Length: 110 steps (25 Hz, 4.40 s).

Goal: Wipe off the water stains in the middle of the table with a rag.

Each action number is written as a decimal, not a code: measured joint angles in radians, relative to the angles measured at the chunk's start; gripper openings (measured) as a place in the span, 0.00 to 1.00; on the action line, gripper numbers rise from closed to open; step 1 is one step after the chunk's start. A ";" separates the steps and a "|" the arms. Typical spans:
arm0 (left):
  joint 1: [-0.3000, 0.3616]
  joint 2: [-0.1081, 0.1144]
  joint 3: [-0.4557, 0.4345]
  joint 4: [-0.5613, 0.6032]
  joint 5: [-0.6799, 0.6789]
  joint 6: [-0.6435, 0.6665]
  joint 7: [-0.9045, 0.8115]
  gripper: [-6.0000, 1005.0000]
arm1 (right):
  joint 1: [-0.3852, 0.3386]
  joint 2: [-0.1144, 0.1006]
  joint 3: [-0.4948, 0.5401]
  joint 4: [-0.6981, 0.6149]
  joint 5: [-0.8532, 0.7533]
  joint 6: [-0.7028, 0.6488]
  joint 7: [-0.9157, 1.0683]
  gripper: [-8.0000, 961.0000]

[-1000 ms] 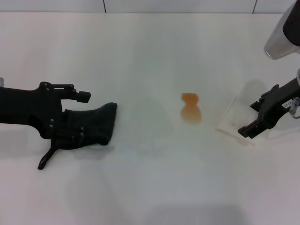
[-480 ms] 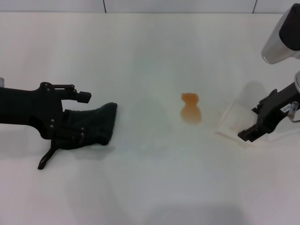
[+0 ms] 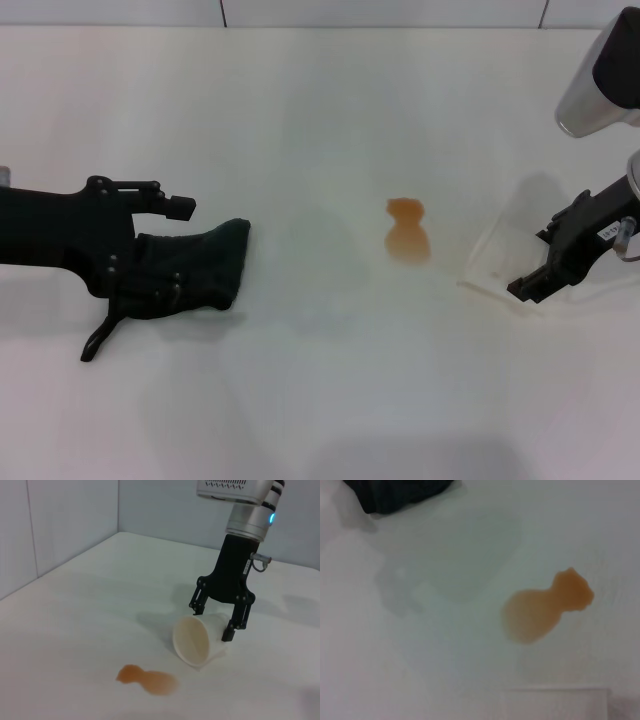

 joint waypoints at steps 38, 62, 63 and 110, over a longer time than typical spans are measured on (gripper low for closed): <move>0.025 -0.012 -0.011 -0.016 -0.003 -0.041 0.093 0.87 | -0.235 -0.002 0.139 -0.047 0.350 0.352 -0.213 0.63; 0.048 -0.028 -0.011 -0.029 -0.031 -0.043 0.128 0.87 | -0.324 -0.003 0.244 0.431 0.916 0.373 -0.941 0.62; 0.048 -0.028 -0.011 -0.029 -0.031 -0.043 0.128 0.87 | -0.324 -0.003 0.245 0.437 0.920 0.374 -0.950 0.62; 0.064 -0.040 -0.011 -0.018 -0.033 -0.018 0.120 0.87 | -0.363 -0.009 0.242 0.570 0.956 0.362 -1.102 0.87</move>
